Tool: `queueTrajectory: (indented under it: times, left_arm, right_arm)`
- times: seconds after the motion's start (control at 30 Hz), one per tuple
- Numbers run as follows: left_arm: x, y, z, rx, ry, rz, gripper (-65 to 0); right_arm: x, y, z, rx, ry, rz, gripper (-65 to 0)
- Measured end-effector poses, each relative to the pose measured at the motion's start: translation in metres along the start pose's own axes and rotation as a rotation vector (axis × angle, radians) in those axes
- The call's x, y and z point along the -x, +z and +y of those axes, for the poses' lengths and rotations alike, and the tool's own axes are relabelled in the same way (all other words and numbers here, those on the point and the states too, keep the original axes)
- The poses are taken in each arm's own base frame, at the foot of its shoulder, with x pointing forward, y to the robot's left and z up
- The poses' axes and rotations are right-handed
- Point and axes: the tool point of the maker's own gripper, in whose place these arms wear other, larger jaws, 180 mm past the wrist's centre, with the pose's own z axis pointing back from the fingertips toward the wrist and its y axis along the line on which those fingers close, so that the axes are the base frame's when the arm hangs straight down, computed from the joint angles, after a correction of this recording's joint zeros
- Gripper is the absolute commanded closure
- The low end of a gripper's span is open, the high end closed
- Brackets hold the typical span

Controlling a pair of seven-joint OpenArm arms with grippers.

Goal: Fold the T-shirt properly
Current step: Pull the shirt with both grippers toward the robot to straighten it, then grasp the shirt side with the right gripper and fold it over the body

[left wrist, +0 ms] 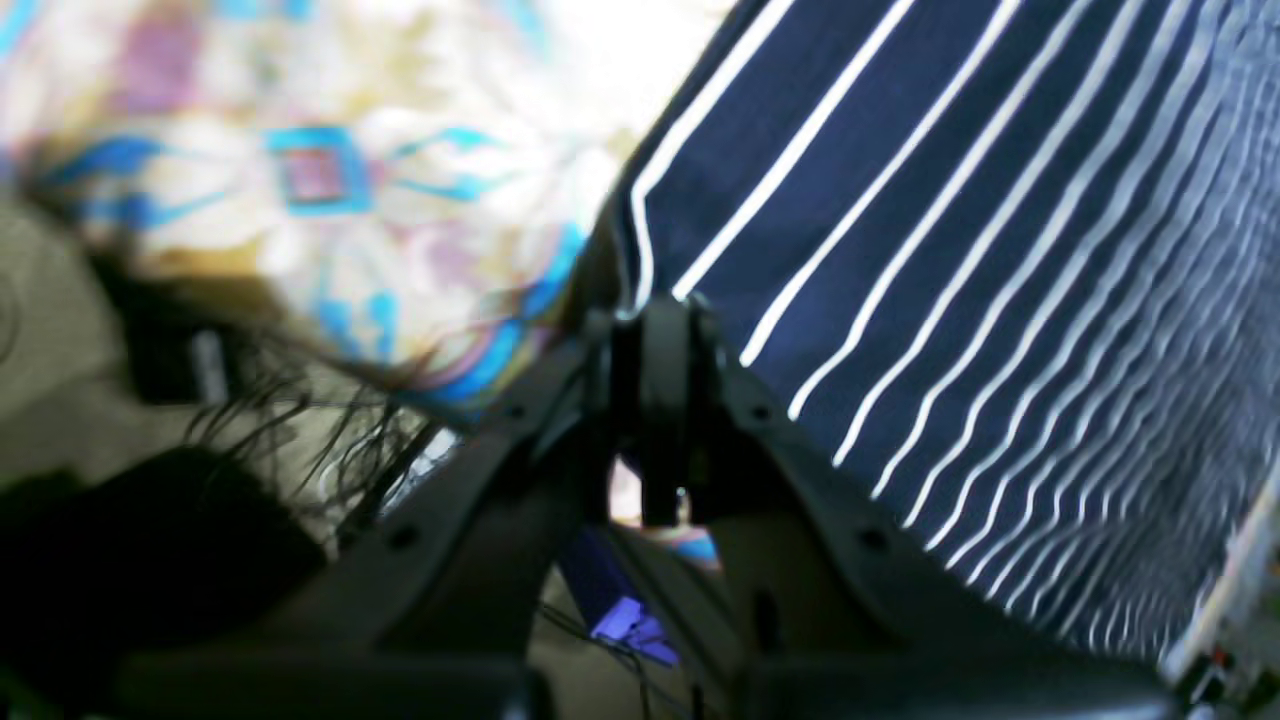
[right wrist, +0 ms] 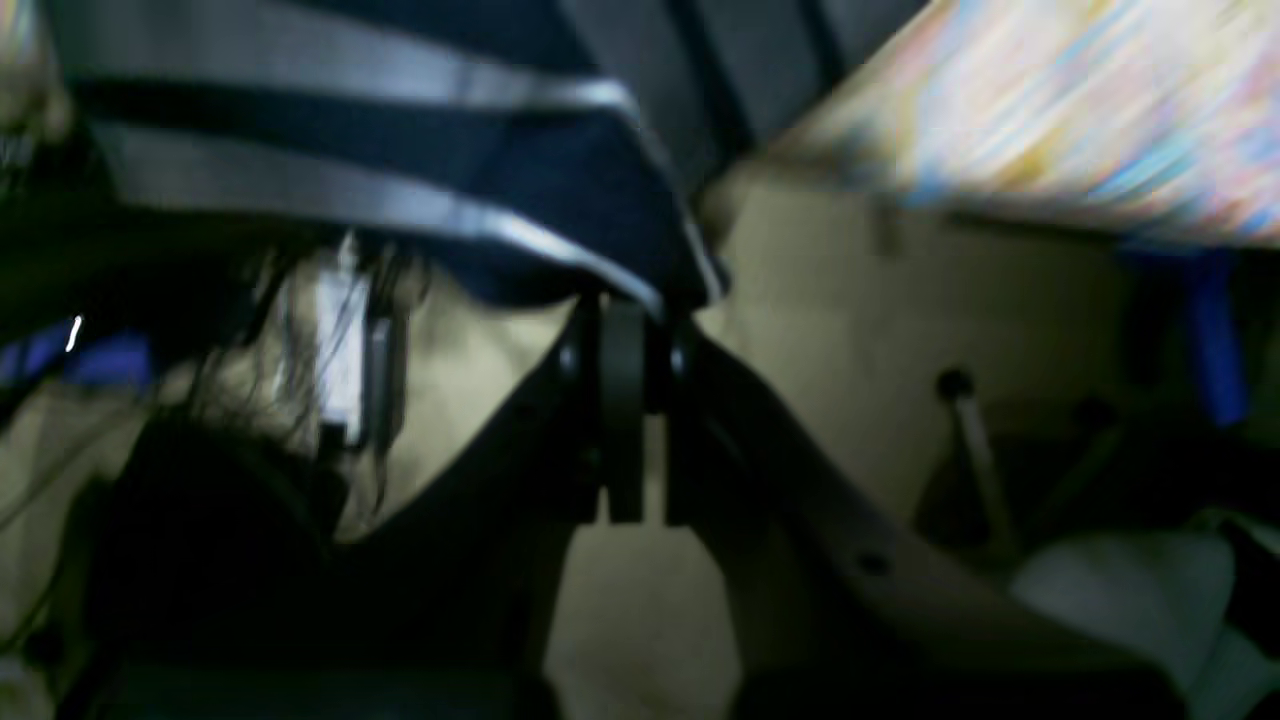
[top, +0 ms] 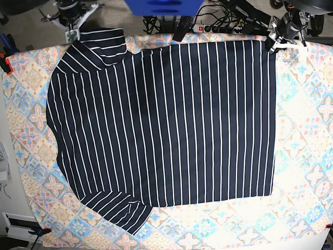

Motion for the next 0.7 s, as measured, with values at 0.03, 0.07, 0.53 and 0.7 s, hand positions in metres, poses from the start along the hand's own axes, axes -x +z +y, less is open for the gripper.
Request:
queueTrajectory:
  times: [0.03, 0.07, 0.53, 0.7]
  left_arm:
    - [-0.004, 0.001, -0.006, 0.014, -0.012, -0.010, 0.0]
    - [-0.008, 0.002, -0.012, 0.028, -0.022, -0.022, 0.0]
    - [-0.070, -0.003, -0.096, 0.205, -0.097, -0.182, 0.0]
    - [-0.092, -0.007, -0.123, 0.262, -0.101, -0.235, 0.0]
  right_arm:
    - [-0.001, -0.001, -0.003, 0.008, -0.002, 0.004, 0.0]
    - [-0.004, -0.003, -0.005, 0.014, -0.006, 0.003, 0.0]
    - [-0.144, -0.027, -0.020, 0.052, -0.055, -0.319, 0.0]
    - [-0.191, -0.028, -0.033, 0.083, -0.078, -0.408, 0.0]
